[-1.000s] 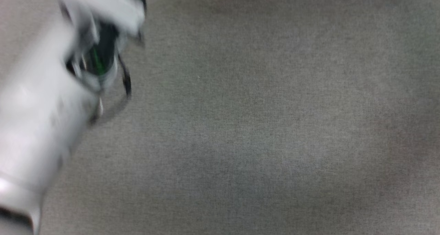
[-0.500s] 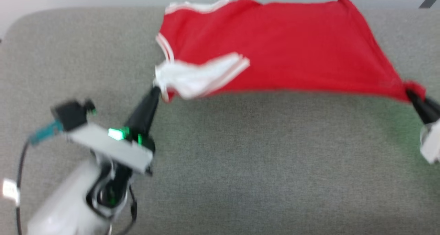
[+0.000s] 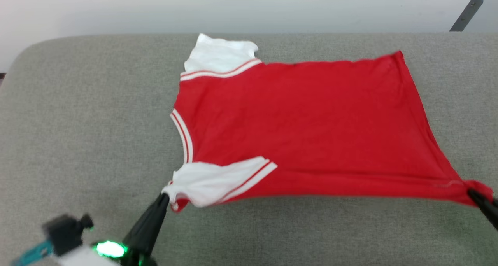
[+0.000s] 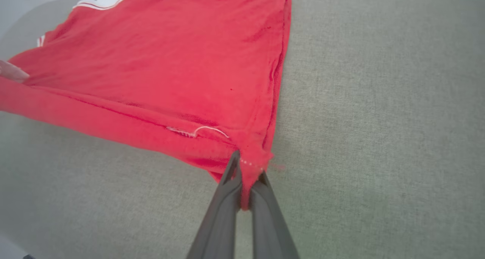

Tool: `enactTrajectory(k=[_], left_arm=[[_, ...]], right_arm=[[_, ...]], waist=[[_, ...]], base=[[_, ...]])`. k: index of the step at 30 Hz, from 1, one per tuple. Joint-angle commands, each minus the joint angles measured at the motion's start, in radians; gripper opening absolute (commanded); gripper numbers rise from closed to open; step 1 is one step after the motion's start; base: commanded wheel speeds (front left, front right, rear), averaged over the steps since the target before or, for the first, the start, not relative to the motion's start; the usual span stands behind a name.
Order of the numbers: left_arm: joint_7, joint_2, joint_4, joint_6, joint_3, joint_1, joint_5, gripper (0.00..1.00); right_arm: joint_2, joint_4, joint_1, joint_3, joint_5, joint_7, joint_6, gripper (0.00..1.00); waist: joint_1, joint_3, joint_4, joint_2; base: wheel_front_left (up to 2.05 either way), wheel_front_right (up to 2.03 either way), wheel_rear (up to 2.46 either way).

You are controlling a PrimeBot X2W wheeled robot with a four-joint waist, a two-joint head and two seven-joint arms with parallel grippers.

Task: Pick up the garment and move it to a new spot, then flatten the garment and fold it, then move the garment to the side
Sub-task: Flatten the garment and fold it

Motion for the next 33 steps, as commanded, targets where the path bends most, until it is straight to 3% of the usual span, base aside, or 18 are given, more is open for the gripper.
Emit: enactTrajectory(k=[1, 6, 12, 21, 28, 33], left_arm=[[0.000, 0.002, -0.029, 0.001, 0.022, 0.045, 0.012, 0.00], [0.000, -0.014, -0.104, 0.001, 0.081, 0.144, 0.049, 0.00], [0.017, -0.013, -0.104, 0.001, 0.040, 0.049, 0.064, 0.00], [0.072, -0.009, 0.001, 0.001, -0.024, -0.215, 0.026, 0.00], [0.099, -0.023, 0.170, 0.001, -0.087, -0.375, -0.016, 0.00], [0.073, -0.042, 0.313, 0.001, -0.122, -0.448, 0.001, 0.00]], right_arm=[[0.033, -0.059, 0.055, -0.062, -0.017, 0.037, -0.001, 0.00], [0.135, -0.244, 0.180, -0.205, -0.085, 0.172, -0.001, 0.00], [0.211, -0.305, 0.116, -0.220, -0.110, 0.258, -0.001, 0.00], [0.183, -0.135, -0.132, -0.153, -0.111, 0.259, -0.001, 0.00], [0.147, 0.081, -0.319, -0.025, -0.120, 0.216, -0.001, 0.00], [0.157, 0.232, -0.431, 0.048, -0.130, 0.154, -0.001, 0.00]], waist=[[0.0000, 0.002, 0.002, 0.0000], [0.0000, 0.015, 0.008, 0.0000], [0.0000, 0.020, 0.020, 0.0000], [0.0000, 0.033, 0.018, 0.0000], [0.0000, 0.074, 0.004, 0.0000], [0.0000, 0.128, -0.005, 0.0000]], base=[[0.00, 0.00, 0.00], [0.00, 0.00, 0.00], [0.00, 0.00, 0.00], [0.00, 0.00, 0.00], [0.00, 0.00, 0.00], [0.00, 0.00, 0.00]])
